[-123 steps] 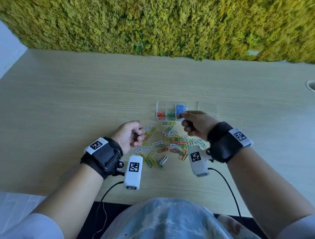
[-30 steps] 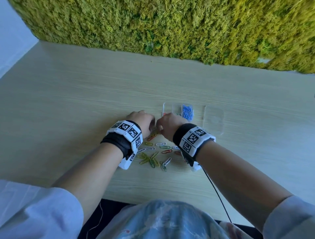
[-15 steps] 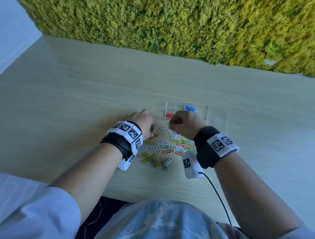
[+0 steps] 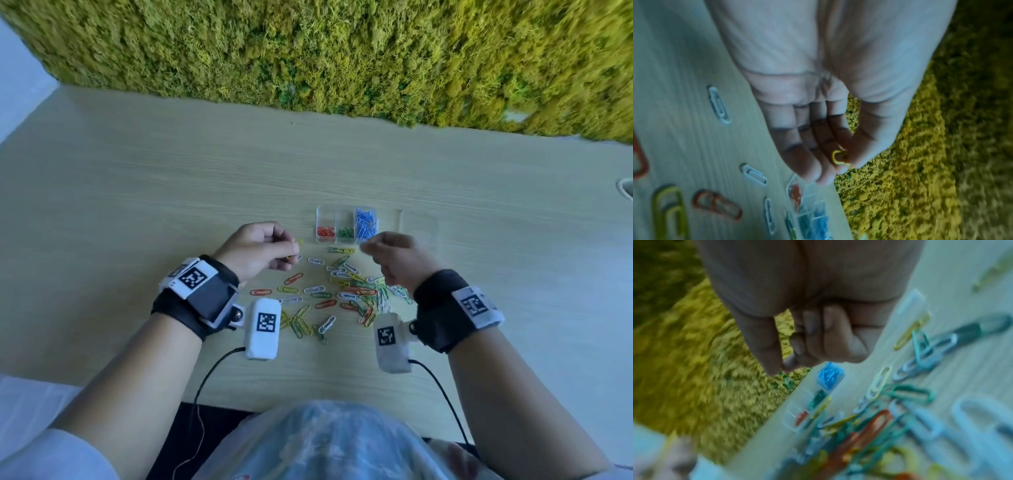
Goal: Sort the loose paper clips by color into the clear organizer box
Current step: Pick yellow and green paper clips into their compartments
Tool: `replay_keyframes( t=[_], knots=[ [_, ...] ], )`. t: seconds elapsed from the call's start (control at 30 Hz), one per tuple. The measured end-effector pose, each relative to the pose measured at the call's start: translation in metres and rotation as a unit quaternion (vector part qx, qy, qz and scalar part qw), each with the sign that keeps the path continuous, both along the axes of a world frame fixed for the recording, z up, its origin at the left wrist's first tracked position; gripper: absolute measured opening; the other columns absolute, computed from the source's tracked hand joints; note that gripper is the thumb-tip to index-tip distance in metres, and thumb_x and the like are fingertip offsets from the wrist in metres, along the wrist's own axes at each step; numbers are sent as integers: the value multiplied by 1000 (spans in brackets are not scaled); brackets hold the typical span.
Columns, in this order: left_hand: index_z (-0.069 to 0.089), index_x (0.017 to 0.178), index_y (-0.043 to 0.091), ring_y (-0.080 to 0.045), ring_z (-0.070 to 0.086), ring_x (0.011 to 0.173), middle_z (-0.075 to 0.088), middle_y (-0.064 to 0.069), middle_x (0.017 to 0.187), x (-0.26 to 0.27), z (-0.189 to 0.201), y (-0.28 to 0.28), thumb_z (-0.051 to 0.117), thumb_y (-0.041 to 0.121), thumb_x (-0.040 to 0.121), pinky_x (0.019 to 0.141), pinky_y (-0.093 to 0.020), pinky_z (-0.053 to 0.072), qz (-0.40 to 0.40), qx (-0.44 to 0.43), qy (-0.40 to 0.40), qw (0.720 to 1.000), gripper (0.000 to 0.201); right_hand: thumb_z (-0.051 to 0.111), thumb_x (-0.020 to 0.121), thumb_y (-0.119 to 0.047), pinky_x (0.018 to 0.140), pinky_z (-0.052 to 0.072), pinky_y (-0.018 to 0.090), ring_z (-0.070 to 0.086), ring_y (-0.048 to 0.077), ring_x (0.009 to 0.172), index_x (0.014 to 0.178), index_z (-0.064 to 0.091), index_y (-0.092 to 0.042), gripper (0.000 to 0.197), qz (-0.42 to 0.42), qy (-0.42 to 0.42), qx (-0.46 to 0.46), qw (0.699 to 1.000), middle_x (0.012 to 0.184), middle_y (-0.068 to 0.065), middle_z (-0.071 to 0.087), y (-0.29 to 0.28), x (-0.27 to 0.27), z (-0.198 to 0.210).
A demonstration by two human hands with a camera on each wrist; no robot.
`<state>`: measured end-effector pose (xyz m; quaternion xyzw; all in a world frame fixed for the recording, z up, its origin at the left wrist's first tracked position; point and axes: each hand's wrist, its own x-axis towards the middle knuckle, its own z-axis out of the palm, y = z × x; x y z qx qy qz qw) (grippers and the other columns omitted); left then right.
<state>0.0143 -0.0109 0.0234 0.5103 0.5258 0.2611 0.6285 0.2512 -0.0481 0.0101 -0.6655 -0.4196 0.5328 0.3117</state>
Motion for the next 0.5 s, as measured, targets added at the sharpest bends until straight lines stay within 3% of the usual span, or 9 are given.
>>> replay_keyframes(
  t=[0.07, 0.17, 0.3, 0.4, 0.5],
  knots=[
    [58, 81, 7, -12, 63, 59, 61, -6, 68, 0, 0, -3, 56, -9, 86, 55, -20, 55, 28, -32, -92, 995, 18, 64, 88, -22, 47, 39, 20, 45, 8, 52, 80, 64, -13, 12, 111, -233, 20, 966, 64, -6, 53, 0, -5, -3],
    [61, 98, 8, -13, 64, 60, 63, -4, 68, -4, -4, -7, 47, -10, 90, 56, -21, 56, 48, -64, -154, 985, 24, 57, 89, -21, 61, 54, 26, 62, 17, 72, 89, 71, -9, 19, 165, -370, 21, 914, 86, 3, 69, 1, -14, -6],
    [56, 84, 6, -15, 63, 55, 60, -4, 63, -13, -7, -12, 32, -11, 92, 51, -23, 55, 81, -112, -175, 975, 30, 52, 90, -22, 64, 50, 24, 62, 19, 82, 96, 72, -10, 24, 212, -451, 6, 867, 96, 4, 70, -1, -24, -5],
    [49, 76, 11, -11, 52, 45, 52, -3, 63, -21, -9, -16, 28, -7, 89, 39, -19, 43, 95, -148, -153, 972, 30, 54, 88, -23, 70, 53, 26, 64, 19, 88, 94, 72, -13, 22, 218, -446, -1, 868, 97, 3, 70, -1, -26, -4],
    [49, 75, 13, -7, 36, 38, 41, 1, 59, -27, -13, -18, 34, -3, 89, 34, -13, 26, 68, -122, -44, 989, 27, 54, 87, -22, 66, 51, 25, 62, 18, 85, 91, 71, -14, 19, 223, -430, -8, 875, 94, 1, 69, 0, -24, -5]
  ],
)
